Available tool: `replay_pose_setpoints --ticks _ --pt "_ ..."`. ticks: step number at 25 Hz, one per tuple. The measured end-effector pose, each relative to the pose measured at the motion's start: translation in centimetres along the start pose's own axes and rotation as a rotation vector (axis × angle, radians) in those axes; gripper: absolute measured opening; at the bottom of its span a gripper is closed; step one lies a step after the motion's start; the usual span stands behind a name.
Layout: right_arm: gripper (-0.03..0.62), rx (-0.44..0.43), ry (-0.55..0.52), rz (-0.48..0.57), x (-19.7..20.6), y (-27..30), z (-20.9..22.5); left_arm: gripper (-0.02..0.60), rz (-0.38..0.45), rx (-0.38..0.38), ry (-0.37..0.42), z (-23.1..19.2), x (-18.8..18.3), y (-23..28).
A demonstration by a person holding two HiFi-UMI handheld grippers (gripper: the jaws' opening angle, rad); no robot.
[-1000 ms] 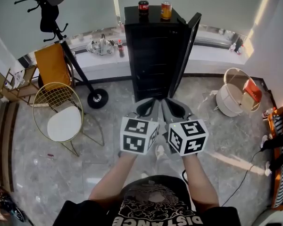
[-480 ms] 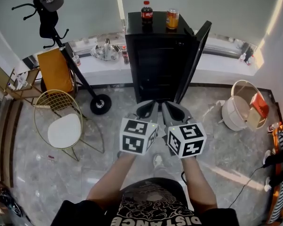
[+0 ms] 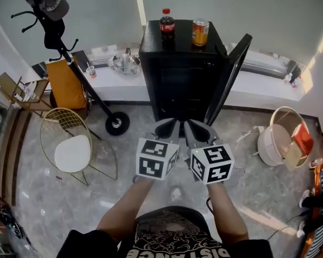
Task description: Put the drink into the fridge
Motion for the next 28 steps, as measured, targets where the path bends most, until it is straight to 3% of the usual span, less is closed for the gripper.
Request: replay_pose_setpoints --ticks 7,17,28 --pt "0.002 -0.053 -0.008 0.004 -1.0 2.7 3.7 0.005 -0.008 -0.049 0.011 -0.4 -1.5 3.5" --pt "0.002 -0.100 -0.035 0.030 -3.2 6.3 5.1 0.005 0.022 -0.087 0.025 -2.9 -4.3 5.6" --pt "0.002 -0.048 -0.062 0.044 -6.1 12.7 5.9 0.005 0.053 -0.045 0.022 -9.3 -7.4 9.0"
Point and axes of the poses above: the fingertips, and each gripper's own axes: y forward along the fingers, z to its right, x out of its underside, the point moved 9 cm from there along -y, backward along the fingers, and after that the axes turned 5 degrees about -y, right-handed, at the moved point
